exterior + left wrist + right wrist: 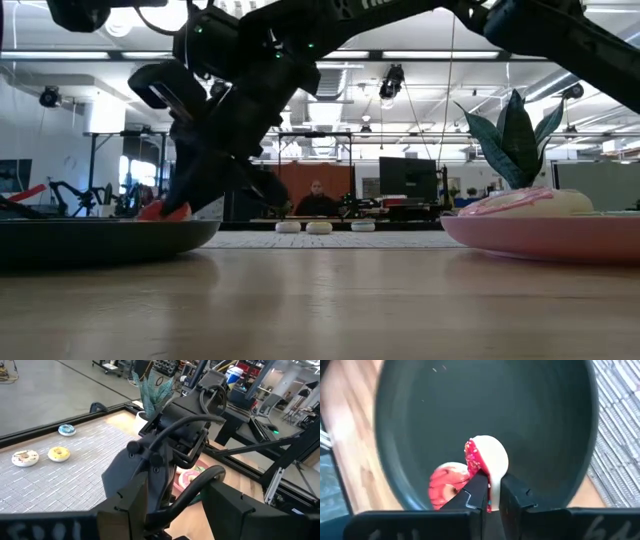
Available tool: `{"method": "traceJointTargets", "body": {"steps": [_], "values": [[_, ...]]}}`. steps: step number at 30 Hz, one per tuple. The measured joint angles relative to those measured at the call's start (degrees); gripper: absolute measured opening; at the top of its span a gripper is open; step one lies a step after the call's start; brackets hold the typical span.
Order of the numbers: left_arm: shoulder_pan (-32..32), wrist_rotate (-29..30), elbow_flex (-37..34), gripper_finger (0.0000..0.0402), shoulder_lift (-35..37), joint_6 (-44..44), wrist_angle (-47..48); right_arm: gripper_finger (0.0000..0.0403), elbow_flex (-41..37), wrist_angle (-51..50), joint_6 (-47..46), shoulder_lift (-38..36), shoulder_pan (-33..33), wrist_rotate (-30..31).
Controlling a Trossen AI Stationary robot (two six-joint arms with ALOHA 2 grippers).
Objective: Pick & Place donuts
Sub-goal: Put the small pink donut on the black plate, then put the small white donut on the black plate
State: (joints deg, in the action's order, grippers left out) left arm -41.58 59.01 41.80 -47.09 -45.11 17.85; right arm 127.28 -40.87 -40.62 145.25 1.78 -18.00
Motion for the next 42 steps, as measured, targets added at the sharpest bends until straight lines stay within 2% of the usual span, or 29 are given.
{"method": "traceJointTargets", "body": {"steps": [5, 12, 18, 33, 42], "values": [[0.00, 0.02, -0.04, 0.0151, -0.02, -0.37, -0.02, 0.0055, -0.09, -1.69, 0.64, 0.00, 0.04, 0.42], [0.00, 0.02, -0.04, 0.0151, 0.00, -2.10, -0.28, 0.0106, -0.06, -4.25, 4.70, -0.63, 0.33, 6.28], [0.00, 0.04, -0.04, 0.0151, 0.00, -3.36, -0.26, 0.0141, 1.07, -9.75, 7.69, -1.06, 0.33, 8.27], [0.04, 0.52, -0.04, 0.0151, 0.02, -3.84, -0.28, 0.0186, 1.07, -12.29, 14.85, -2.68, 0.52, 11.09], [0.04, 1.59, -0.04, 0.0151, 0.02, -3.81, -0.26, 0.0190, 1.07, -17.13, 21.96, -6.45, 0.20, 26.03]]}}
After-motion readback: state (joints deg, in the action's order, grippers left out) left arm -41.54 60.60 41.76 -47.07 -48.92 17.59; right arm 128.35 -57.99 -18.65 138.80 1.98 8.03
